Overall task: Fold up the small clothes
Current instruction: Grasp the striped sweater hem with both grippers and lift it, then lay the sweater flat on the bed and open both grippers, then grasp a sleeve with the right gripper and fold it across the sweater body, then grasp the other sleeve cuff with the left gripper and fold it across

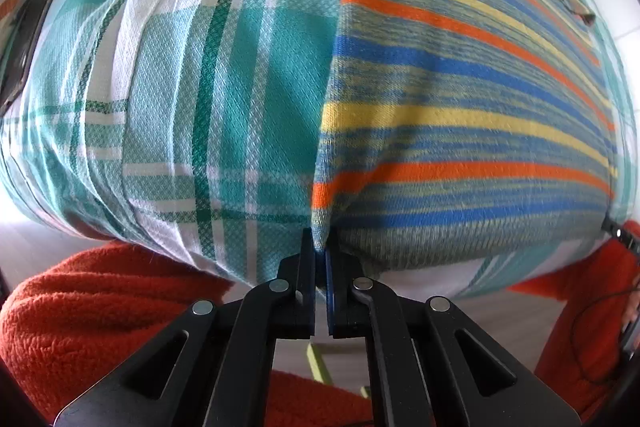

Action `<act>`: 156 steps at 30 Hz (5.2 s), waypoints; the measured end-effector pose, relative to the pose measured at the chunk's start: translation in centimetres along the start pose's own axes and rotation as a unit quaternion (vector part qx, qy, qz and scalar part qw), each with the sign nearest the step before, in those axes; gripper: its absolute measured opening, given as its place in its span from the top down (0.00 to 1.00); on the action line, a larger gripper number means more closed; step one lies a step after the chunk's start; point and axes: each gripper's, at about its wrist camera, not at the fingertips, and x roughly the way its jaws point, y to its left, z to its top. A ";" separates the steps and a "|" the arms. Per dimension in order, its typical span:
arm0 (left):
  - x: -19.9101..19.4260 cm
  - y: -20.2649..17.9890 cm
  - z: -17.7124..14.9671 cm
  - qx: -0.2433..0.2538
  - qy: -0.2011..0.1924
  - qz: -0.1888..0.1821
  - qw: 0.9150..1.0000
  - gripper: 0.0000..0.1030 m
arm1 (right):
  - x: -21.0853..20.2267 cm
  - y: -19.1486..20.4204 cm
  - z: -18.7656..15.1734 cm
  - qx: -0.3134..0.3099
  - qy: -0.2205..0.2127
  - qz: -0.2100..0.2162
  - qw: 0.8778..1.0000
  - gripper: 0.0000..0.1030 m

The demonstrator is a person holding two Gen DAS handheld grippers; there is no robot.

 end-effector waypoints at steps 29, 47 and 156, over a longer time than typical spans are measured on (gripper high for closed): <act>-2.4 -7.8 -3.4 0.083 -0.054 0.076 0.992 0.37 | 0.0 5.4 0.5 -0.094 -0.018 -0.013 0.995 0.66; -0.5 -11.8 -2.3 0.159 -0.106 0.070 0.979 0.23 | 1.4 8.9 2.3 -0.153 -0.078 -0.013 0.985 0.62; -5.0 18.9 23.7 -0.246 -0.216 0.087 0.941 0.99 | -3.5 -6.6 7.0 -0.004 -0.252 0.047 0.966 0.21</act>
